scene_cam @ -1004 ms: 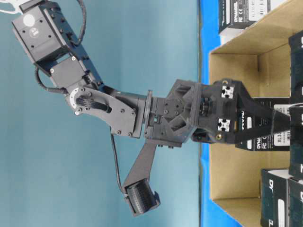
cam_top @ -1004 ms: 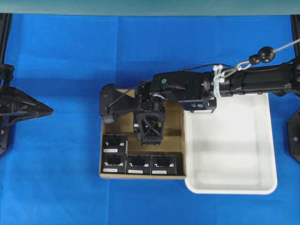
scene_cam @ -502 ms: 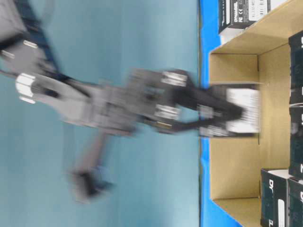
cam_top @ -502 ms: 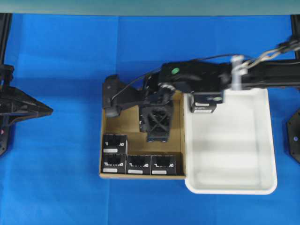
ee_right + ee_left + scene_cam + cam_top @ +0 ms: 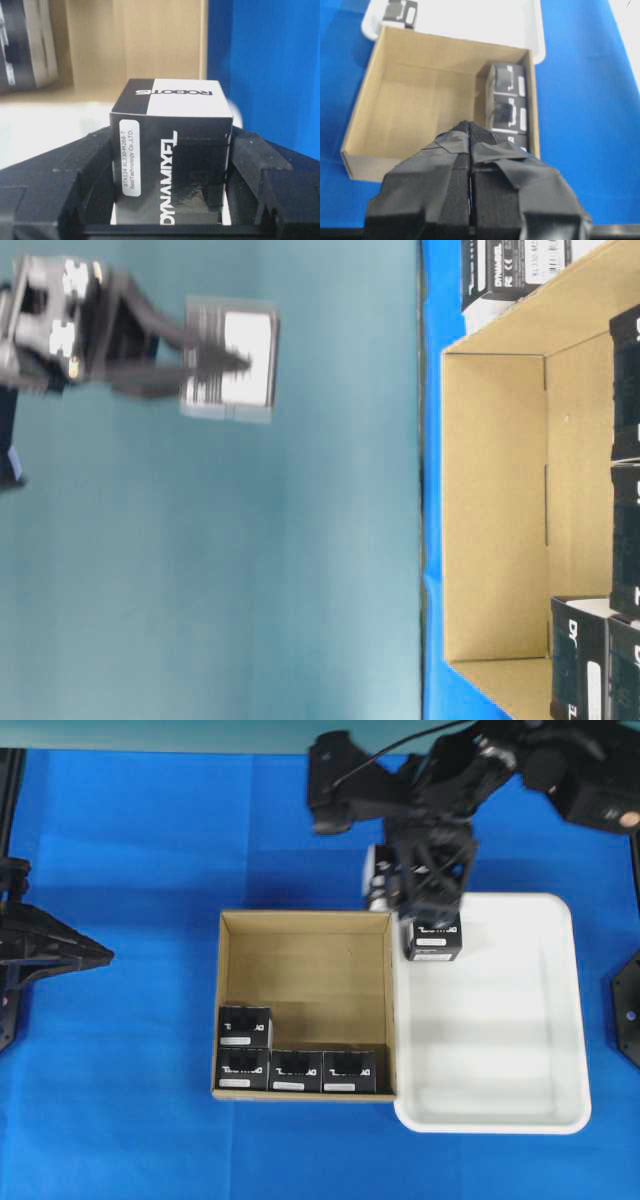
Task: Pick the box from inside the cardboard box.
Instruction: 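Lift the held box out and carry it right over the white tray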
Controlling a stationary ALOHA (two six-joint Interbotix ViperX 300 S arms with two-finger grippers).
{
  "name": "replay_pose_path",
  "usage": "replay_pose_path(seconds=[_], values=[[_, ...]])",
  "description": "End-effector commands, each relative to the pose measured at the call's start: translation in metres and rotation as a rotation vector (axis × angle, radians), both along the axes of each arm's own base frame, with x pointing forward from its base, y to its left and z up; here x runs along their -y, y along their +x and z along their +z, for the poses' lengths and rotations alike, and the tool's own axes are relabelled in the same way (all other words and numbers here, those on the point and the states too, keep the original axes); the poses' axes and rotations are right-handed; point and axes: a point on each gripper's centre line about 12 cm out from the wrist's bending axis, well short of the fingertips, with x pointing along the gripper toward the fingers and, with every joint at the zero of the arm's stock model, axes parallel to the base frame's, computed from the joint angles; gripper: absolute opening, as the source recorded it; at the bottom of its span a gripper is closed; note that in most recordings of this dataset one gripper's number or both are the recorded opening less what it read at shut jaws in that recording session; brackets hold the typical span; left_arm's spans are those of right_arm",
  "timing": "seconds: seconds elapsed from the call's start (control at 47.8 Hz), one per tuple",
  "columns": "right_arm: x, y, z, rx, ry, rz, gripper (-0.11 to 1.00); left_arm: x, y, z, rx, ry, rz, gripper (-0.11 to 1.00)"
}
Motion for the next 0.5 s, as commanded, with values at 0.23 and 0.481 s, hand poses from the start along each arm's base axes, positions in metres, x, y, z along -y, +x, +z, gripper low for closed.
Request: replay_pose_path(seconds=[0.23, 0.481], values=[[-0.003, -0.046, -0.005, -0.046, 0.014, -0.019, 0.61, 0.000, 0.003, 0.009, 0.025, -0.002, 0.002, -0.06], [-0.005, -0.096, -0.033, -0.055, -0.006, -0.058, 0.61, -0.001, 0.003, 0.009, 0.025, 0.000, 0.004, -0.06]])
